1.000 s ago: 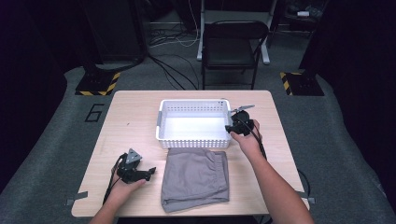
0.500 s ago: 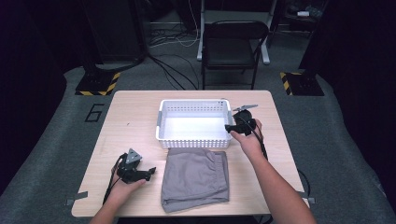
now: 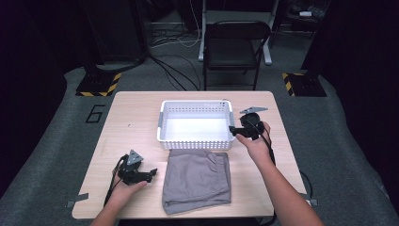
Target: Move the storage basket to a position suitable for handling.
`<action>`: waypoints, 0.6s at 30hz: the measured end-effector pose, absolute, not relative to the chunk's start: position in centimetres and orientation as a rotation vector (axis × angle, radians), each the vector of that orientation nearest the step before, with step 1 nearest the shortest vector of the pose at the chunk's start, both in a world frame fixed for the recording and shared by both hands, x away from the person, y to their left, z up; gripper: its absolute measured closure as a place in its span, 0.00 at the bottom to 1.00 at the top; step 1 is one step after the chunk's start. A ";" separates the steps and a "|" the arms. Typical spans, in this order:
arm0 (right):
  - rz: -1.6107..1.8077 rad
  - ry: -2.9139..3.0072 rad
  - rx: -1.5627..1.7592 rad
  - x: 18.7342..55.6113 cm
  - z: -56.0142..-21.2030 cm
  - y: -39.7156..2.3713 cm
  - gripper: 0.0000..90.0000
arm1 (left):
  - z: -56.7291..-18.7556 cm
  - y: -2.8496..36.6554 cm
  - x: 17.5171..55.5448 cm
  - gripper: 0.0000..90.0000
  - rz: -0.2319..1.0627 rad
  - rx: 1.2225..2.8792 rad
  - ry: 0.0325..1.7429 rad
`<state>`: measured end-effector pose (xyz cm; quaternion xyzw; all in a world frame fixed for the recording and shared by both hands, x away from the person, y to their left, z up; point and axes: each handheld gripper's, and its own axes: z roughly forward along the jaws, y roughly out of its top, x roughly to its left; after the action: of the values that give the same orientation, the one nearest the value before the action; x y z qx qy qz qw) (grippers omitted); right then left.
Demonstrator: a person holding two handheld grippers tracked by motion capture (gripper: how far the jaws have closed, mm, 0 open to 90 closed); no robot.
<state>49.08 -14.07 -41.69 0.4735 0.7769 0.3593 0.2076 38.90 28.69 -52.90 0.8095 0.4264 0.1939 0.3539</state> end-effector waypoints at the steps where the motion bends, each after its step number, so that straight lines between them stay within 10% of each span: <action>1: 0.992 2.165 1.294 48.6 -41.5 -14.0 0.44 | -52.9 28.7 38.9 0.18 0.502 2.094 1.102; 18: 1.082 2.262 1.180 40.6 -43.9 -14.4 0.45 | -52.7 28.5 38.7 0.25 0.498 2.088 1.116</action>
<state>40.55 -14.38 -43.93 0.4184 0.8023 0.3839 0.1842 38.68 28.48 -52.69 0.8075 0.4315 0.1927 0.3531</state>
